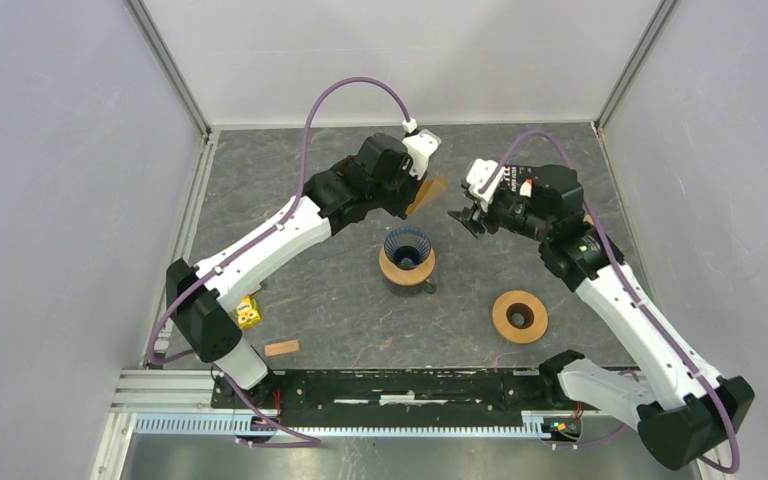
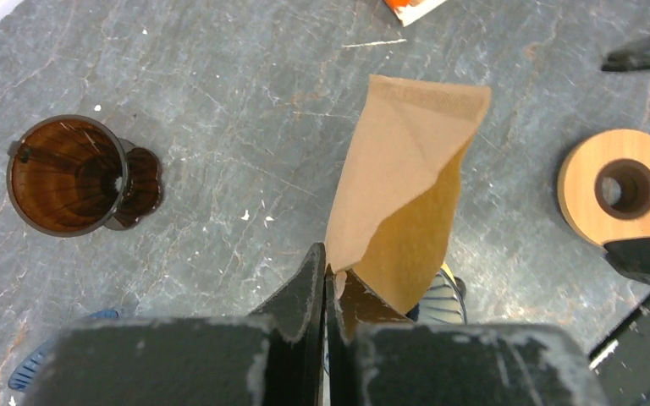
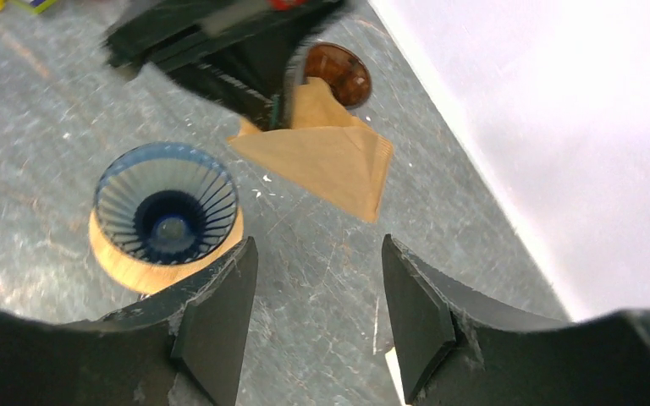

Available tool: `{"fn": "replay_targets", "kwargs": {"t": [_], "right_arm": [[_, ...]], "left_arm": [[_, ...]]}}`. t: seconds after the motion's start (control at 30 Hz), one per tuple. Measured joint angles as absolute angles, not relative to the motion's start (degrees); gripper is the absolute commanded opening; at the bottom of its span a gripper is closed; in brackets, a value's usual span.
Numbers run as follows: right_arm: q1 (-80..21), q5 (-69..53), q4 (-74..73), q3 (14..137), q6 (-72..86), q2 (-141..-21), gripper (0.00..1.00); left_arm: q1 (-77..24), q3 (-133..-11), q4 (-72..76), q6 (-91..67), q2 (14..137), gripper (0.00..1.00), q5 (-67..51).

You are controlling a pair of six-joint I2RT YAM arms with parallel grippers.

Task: Place the coffee filter in the dripper
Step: Place the coffee filter in the coffee dripper.

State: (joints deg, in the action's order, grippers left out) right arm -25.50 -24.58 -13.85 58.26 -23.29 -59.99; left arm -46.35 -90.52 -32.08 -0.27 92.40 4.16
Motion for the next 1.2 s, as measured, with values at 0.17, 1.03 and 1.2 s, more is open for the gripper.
{"fn": "replay_targets", "kwargs": {"t": [0.17,1.03,1.2], "right_arm": [[-26.5,-31.5,-25.1,62.8,-35.8,-57.8,0.62],[-59.1,0.8,-34.4,67.7,-57.0,-63.3,0.65],[-59.8,3.6,-34.5,67.8,-58.3,-63.3,0.65]], "left_arm": [[-46.3,-96.8,-42.2,-0.3,92.4,0.02,-0.4],[-46.2,-101.1,-54.4,-0.3,92.4,0.02,-11.1],[-46.2,-100.9,-54.4,-0.3,92.4,0.02,-11.1]]}}
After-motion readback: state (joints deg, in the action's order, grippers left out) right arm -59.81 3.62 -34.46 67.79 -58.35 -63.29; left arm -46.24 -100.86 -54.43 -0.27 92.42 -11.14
